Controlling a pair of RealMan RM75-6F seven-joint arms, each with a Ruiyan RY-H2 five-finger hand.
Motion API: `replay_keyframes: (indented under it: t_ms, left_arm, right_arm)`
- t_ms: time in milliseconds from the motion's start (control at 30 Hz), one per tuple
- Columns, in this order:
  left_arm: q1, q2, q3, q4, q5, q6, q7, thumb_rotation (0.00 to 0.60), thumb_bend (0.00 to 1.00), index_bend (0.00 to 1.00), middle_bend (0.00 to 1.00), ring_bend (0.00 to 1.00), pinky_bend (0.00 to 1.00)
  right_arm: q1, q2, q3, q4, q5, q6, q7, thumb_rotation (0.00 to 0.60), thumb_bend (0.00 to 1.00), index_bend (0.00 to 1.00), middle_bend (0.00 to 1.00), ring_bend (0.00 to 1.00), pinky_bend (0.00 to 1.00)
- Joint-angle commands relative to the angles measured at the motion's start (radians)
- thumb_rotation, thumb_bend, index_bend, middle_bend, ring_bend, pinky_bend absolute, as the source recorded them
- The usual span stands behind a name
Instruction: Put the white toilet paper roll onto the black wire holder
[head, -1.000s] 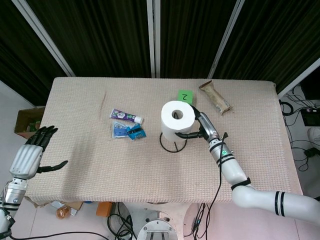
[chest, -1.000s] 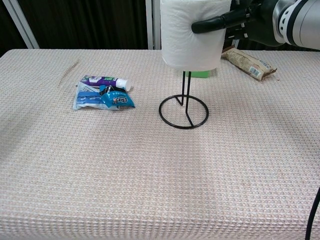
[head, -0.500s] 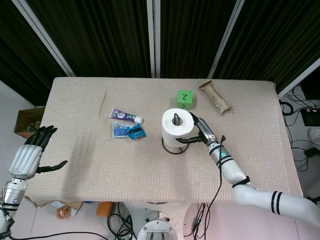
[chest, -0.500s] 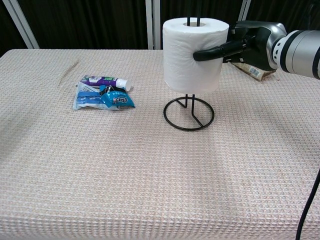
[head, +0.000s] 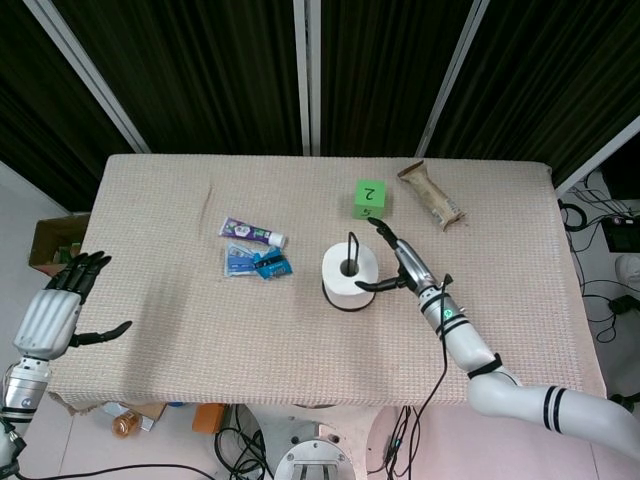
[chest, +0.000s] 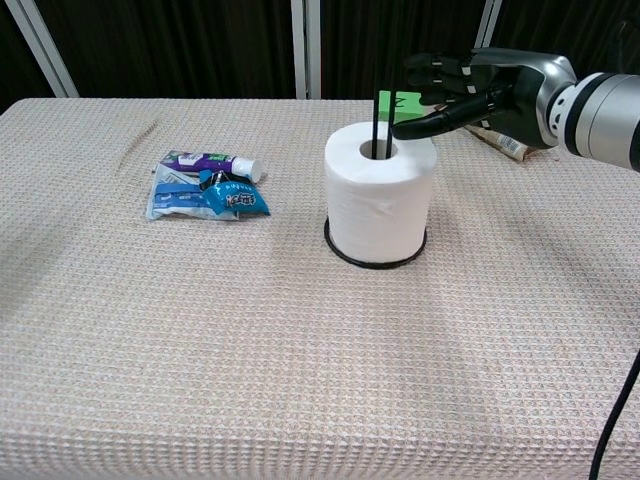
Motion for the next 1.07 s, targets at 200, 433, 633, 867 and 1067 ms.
replay_keyframes:
  t_ms: [200, 433, 633, 867, 1067]
  left_arm:
    - [0.011, 0.007, 0.001, -0.001, 0.003, 0.020, 0.001, 0.237, 0.12, 0.07, 0.05, 0.04, 0.21]
    - [0.044, 0.017, 0.013, 0.003, 0.007, 0.059, 0.015, 0.234, 0.12, 0.07, 0.05, 0.04, 0.21]
    - [0.110, 0.004, 0.047, 0.028, 0.044, 0.146, 0.020, 0.237, 0.12, 0.07, 0.05, 0.04, 0.21]
    - [0.168, -0.022, 0.090, 0.062, 0.107, 0.219, 0.060, 0.235, 0.12, 0.07, 0.05, 0.04, 0.21]
    - [0.184, -0.026, 0.095, 0.072, 0.122, 0.237, 0.063, 0.235, 0.12, 0.07, 0.05, 0.04, 0.21]
  right_arm:
    - [-0.106, 0.119, -0.101, -0.064, -0.276, 0.176, -0.131, 0.600, 0.01, 0.00, 0.00, 0.00, 0.00]
    - [-0.380, 0.302, -0.340, -0.098, -0.586, 0.577, -0.460, 0.600, 0.04, 0.00, 0.00, 0.00, 0.00]
    - [-0.604, 0.311, -0.424, 0.077, -0.599, 0.825, -0.438, 0.600, 0.06, 0.00, 0.00, 0.00, 0.00]
    - [-0.693, 0.256, -0.409, 0.233, -0.528, 0.852, -0.301, 0.600, 0.08, 0.00, 0.00, 0.00, 0.00]
    - [-0.702, 0.235, -0.377, 0.276, -0.515, 0.839, -0.253, 0.600, 0.08, 0.00, 0.00, 0.00, 0.00]
